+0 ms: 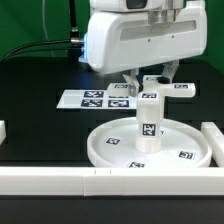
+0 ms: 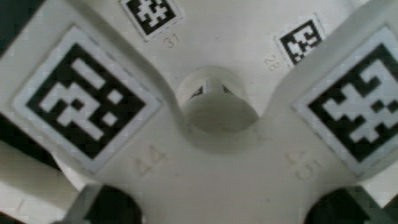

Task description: Assemble round table

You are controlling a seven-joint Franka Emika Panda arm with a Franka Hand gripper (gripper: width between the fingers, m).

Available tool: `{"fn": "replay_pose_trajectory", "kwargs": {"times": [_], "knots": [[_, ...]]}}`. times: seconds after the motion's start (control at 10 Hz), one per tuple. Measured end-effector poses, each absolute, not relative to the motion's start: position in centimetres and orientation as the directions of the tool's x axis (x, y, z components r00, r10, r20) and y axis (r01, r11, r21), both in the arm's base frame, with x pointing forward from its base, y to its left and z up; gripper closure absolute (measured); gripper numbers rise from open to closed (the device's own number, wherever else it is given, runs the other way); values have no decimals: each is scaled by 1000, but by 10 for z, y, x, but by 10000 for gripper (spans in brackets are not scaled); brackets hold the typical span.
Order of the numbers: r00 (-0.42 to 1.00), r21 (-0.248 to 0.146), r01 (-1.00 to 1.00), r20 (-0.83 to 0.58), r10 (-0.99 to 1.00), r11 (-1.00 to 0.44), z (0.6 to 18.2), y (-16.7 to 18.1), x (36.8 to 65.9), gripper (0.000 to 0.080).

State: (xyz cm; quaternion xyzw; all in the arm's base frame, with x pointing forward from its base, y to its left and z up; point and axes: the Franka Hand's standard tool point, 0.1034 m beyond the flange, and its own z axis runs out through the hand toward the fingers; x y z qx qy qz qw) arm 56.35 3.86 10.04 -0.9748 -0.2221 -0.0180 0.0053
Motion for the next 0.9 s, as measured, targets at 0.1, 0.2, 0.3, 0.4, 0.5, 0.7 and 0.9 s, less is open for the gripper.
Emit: {"fn": "replay_pose_trajectory", "kwargs": {"times": [0.1,0.2,0.3,0.4,0.5,0.7,0.9], "knots": [[938,-7,346,37,345,-938,100,38,563,357],[958,-12,284,37,283,-959,100,38,563,357],[984,-20,173,38,172,-985,100,38,563,357],[991,-20,133,35,132,-991,100,39,563,357],[994,-13,104,28,103,-995,100,40,563,357],[999,-25,-21,26,-21,-999,100,39,563,357],[990,-31,-138,23,-139,-990,100,39,563,357]]}}
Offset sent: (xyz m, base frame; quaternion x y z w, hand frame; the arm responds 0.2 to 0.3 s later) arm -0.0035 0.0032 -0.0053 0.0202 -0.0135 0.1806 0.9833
